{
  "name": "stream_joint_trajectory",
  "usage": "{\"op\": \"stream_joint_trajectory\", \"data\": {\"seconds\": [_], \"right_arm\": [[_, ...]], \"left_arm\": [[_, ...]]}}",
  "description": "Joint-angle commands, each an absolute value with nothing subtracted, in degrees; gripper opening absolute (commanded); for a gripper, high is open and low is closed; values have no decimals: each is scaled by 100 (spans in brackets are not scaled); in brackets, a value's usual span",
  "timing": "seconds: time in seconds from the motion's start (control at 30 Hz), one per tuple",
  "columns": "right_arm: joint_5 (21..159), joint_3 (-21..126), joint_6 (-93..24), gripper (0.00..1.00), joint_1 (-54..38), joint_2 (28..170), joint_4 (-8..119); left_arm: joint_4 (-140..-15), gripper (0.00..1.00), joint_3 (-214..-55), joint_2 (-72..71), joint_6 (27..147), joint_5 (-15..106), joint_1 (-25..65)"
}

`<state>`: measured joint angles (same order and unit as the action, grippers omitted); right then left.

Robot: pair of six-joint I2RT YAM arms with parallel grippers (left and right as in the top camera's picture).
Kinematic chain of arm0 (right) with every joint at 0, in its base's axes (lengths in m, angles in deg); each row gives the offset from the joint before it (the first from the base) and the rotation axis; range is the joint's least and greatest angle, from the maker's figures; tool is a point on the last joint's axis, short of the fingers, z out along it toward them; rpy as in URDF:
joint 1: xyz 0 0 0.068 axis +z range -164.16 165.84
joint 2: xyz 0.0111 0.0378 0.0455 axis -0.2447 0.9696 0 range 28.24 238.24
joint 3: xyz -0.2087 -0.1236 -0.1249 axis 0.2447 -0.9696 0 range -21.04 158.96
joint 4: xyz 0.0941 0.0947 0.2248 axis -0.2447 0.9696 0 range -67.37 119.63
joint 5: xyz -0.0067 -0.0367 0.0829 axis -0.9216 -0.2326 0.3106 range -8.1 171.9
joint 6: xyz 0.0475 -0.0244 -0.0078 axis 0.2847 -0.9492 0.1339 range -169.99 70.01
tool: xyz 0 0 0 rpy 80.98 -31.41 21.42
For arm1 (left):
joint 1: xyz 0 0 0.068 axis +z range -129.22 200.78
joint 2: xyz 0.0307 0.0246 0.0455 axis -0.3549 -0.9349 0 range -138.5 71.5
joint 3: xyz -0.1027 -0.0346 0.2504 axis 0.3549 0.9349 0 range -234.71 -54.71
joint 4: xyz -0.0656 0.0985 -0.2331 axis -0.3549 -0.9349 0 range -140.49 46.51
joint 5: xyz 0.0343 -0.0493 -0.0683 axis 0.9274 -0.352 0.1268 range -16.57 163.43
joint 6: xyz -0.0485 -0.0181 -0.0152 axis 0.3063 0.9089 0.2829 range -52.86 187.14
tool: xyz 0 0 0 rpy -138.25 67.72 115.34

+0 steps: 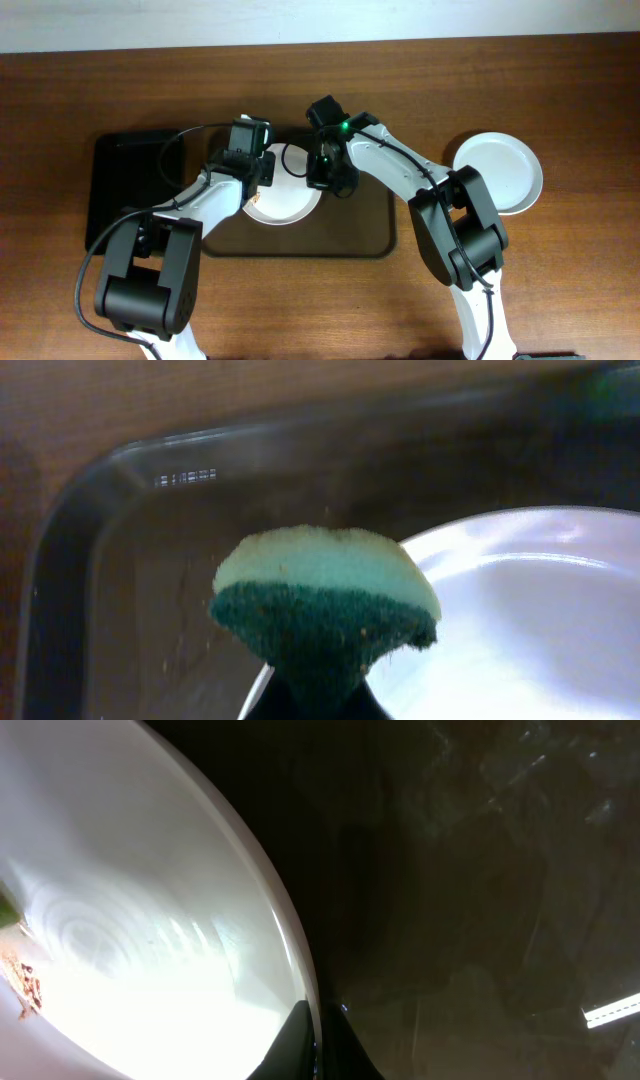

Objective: Clean dirty plates on tray and stack at the side
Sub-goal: 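Scrub the held plate with the sponge in the left gripper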

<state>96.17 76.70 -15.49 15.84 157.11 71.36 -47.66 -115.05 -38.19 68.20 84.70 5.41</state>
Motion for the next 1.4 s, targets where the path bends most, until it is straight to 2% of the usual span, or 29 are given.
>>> {"op": "stream_joint_trajectory", "data": {"seconds": [0.0,0.27,0.6,0.73,0.87,1.0,1.07,1.37], "right_arm": [[9367,7663,-1521,4,1632,15913,7165],[9322,7663,-1521,4,1632,15913,7162],[9302,7663,-1521,4,1629,15913,7162],[9263,7663,-1521,4,1625,15913,7162],[9260,7663,-1521,4,1625,15913,7162],[9263,7663,-1521,4,1625,15913,7130],[9263,7663,-1521,4,1625,15913,7101],[9263,7663,-1512,4,1625,15913,7042]], "left_arm": [[-4274,0,-11245,-3835,6621,8651,554],[-3203,0,-11245,-3883,6623,8632,554],[-3330,0,-11245,-4405,6623,8632,499],[-3975,1,-11245,-4398,6623,8632,355],[-5266,0,-11256,-4333,6626,8608,327],[-6280,1,-11256,-4003,6626,7784,331],[-6545,1,-11256,-3846,6623,7351,331],[-6890,1,-11907,-3039,6628,7775,381]]}}
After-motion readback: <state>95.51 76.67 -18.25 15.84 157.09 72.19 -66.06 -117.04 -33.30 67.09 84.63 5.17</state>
